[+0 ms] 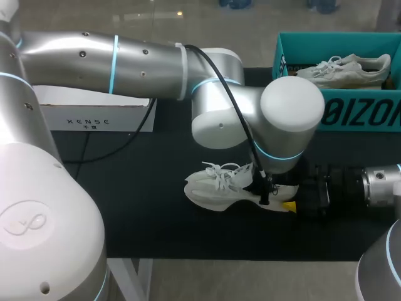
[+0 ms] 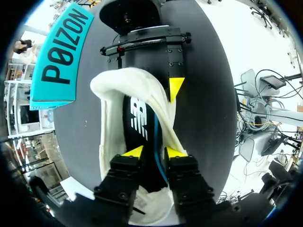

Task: Take the shoe out of the shoebox, open the shoe tongue, remove and reinsert the insole, then place the shoe into the shoebox

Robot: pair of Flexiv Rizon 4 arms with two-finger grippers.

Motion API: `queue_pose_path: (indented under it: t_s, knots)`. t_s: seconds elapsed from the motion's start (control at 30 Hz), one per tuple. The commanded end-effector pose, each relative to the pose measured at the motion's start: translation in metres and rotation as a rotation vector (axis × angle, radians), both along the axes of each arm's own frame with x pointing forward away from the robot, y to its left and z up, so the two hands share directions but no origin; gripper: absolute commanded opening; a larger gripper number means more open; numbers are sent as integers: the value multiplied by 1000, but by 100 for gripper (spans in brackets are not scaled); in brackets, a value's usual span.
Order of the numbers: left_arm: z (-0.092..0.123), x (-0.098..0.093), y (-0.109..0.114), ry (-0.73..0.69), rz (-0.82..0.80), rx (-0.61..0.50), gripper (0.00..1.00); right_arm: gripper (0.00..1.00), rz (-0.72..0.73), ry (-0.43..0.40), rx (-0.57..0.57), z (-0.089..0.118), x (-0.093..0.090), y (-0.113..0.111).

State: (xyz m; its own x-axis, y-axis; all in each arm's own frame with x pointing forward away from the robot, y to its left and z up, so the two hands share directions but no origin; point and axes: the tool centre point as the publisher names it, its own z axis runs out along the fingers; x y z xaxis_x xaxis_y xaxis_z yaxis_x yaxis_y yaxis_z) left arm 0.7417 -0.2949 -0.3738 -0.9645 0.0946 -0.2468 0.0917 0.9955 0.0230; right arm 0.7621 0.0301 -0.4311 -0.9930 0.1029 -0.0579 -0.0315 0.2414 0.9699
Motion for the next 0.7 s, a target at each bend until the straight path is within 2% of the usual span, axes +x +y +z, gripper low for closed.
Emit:
queue_pose_path:
  t_s: [0.03,0.27,0.37,0.47,0.53,0.57,0.63,0.7]
  knots:
    - [-4,0,-4,1,0,2,24,0,-2,1,-3,-3,0,2]
    - [-13,3,-7,28,-13,19,29,0,-2,1,-3,-3,0,2]
    - [-24,5,-8,55,-9,32,35,0,-2,1,-3,-3,0,2]
    - [-41,7,-9,75,-7,56,33,0,-2,1,-3,-3,0,2]
    - [-58,7,-10,67,-12,75,28,0,-2,1,-3,-3,0,2]
    - [-67,8,-11,80,-11,84,17,0,-2,1,-3,-3,0,2]
    - [-81,8,-12,77,-10,83,2,0,-2,1,-3,-3,0,2]
    - [-92,9,-13,87,-13,93,0,0,-2,1,-3,-3,0,2]
